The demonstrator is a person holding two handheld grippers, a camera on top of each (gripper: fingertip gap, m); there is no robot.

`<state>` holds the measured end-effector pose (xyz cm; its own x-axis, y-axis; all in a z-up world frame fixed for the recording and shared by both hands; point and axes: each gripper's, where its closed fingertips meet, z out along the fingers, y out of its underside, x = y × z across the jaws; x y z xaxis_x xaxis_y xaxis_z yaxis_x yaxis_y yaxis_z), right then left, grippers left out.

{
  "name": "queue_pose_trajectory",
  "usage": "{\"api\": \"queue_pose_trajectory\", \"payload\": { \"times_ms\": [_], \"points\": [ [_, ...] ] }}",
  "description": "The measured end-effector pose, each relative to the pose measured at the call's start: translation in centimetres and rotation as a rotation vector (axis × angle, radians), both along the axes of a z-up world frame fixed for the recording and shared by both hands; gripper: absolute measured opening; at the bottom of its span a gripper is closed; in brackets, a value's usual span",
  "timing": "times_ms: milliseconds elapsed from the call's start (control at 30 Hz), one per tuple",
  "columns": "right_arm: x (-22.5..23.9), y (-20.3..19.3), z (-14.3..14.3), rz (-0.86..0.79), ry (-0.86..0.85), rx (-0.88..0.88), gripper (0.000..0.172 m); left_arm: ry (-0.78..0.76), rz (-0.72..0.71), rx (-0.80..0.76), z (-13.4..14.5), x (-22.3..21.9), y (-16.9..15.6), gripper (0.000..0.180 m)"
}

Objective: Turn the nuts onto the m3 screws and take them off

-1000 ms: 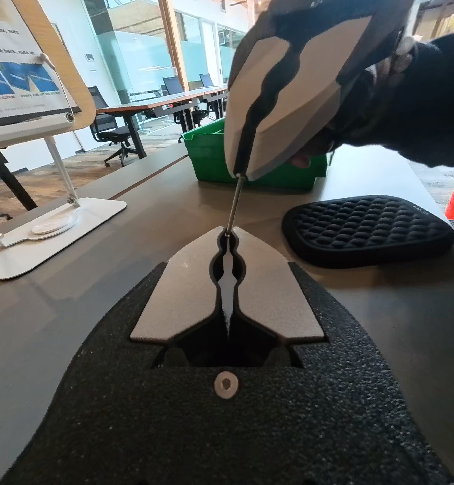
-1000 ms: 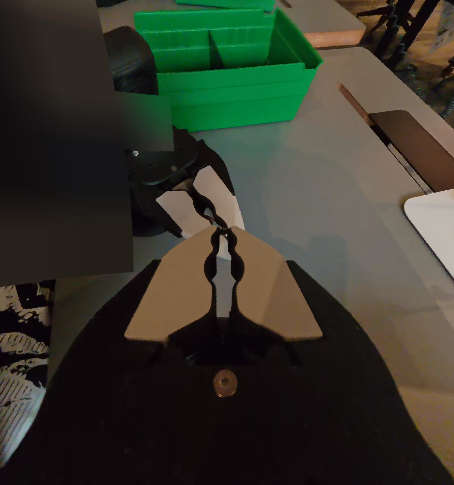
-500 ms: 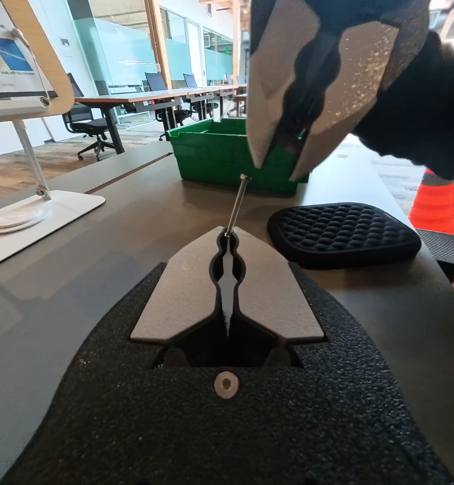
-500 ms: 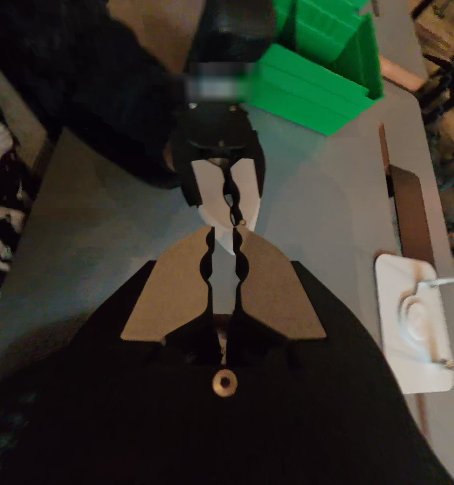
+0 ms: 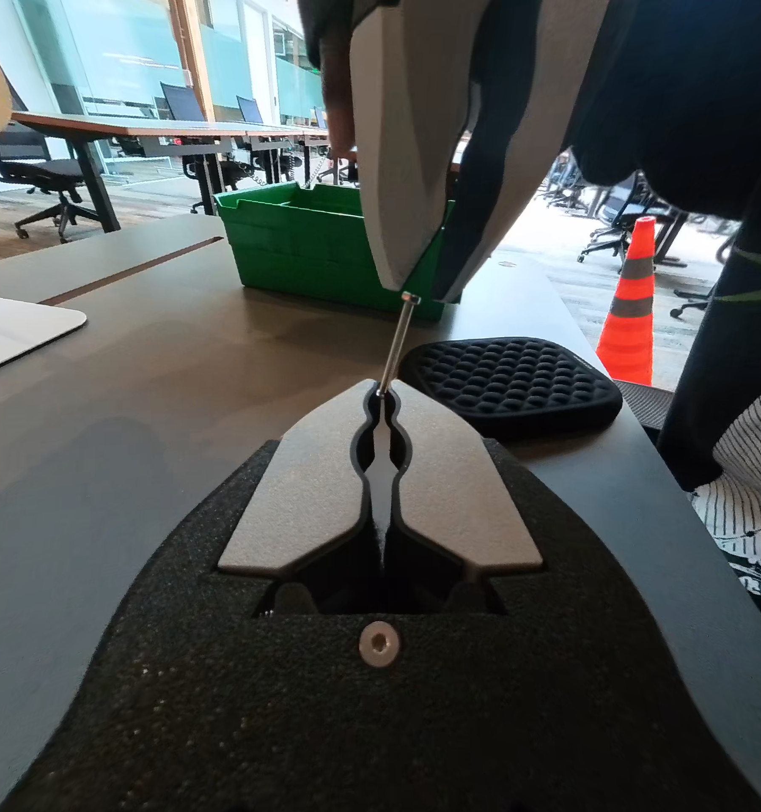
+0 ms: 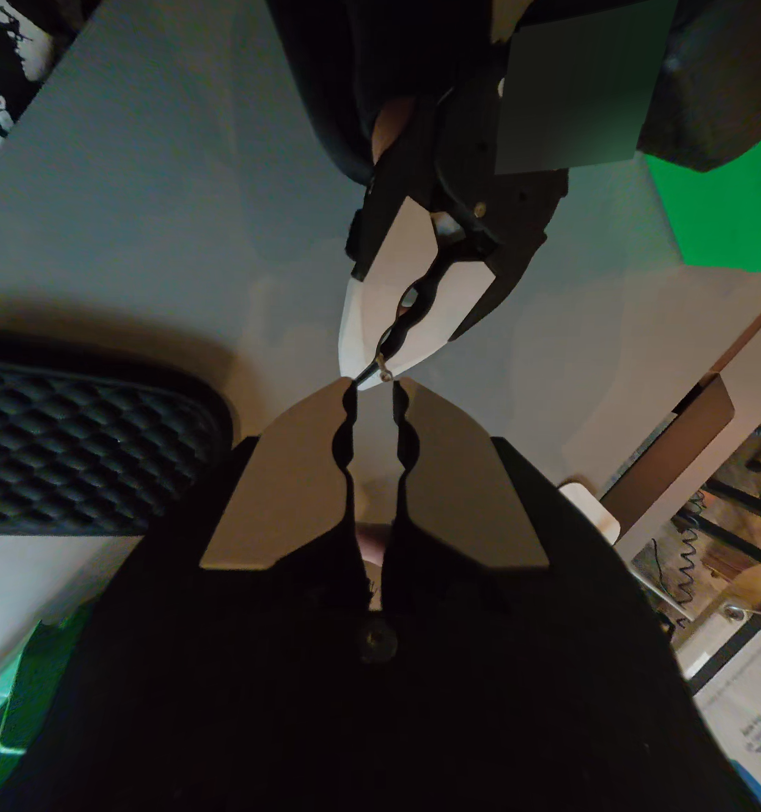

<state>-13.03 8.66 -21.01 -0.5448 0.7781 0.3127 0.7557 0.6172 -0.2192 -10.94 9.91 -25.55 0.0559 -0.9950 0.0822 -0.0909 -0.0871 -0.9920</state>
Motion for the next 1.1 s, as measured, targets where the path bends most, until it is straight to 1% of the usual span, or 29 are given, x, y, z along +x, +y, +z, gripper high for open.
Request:
{"api": "queue_pose_trajectory", "payload": {
  "times_ms": [133, 233, 367, 500, 600, 733, 800, 833, 900, 967, 1033, 1100],
  "points": [
    [-0.3, 0.1, 0.1, 0.013, -0.017, 0.006, 0.014, 0.003, -0.02, -0.003, 0.0, 0.1, -0.3, 0.0],
    [-0.5, -0.1, 0.0, 0.013, -0.027, -0.011, 0.01, -0.001, -0.023, -0.004, 0.0, 0.1, -0.3, 0.0],
    [-0.7, -0.3, -0.1, -0.036, -0.02, -0.066, 0.006, -0.003, -0.028, 0.004, 0.0, 0.1, -0.5, 0.0],
    [-0.8, -0.3, 0.1, -0.193, 0.036, -0.199, 0.004, -0.015, -0.011, 0.03, 0.3, 0.0, -0.3, 0.0],
    [-0.8, 0.0, 0.2, -0.365, 0.089, -0.29, 0.004, -0.012, 0.033, 0.079, 0.4, -0.1, 0.0, 0.0],
    [-0.9, 0.1, 0.4, -0.653, 0.158, -0.414, 0.004, -0.015, 0.087, 0.134, 0.7, -0.3, 0.5, 0.0],
    [-0.8, -0.2, 0.4, -0.715, 0.179, -0.458, 0.01, -0.016, 0.083, 0.136, 0.8, -0.3, 0.4, 0.0],
    [-0.7, -0.3, 0.4, -0.711, 0.178, -0.458, 0.013, -0.013, 0.078, 0.132, 0.7, -0.2, 0.4, 0.0],
    [-0.3, -0.3, 0.7, -0.622, 0.167, -0.403, 0.019, -0.013, 0.067, 0.126, 0.6, -0.2, 0.3, 0.0],
    [-0.1, -0.5, 1.1, -0.447, 0.144, -0.295, 0.025, -0.012, 0.055, 0.112, 0.6, -0.1, 0.2, 0.0],
    [0.1, -0.9, 1.0, -0.251, 0.088, -0.167, 0.026, -0.016, 0.049, 0.095, 0.6, -0.1, 0.2, 0.0],
    [0.1, -1.2, 0.5, -0.11, 0.035, -0.074, 0.026, -0.021, 0.039, 0.077, 0.6, -0.1, 0.1, 0.0]
  ]
}}
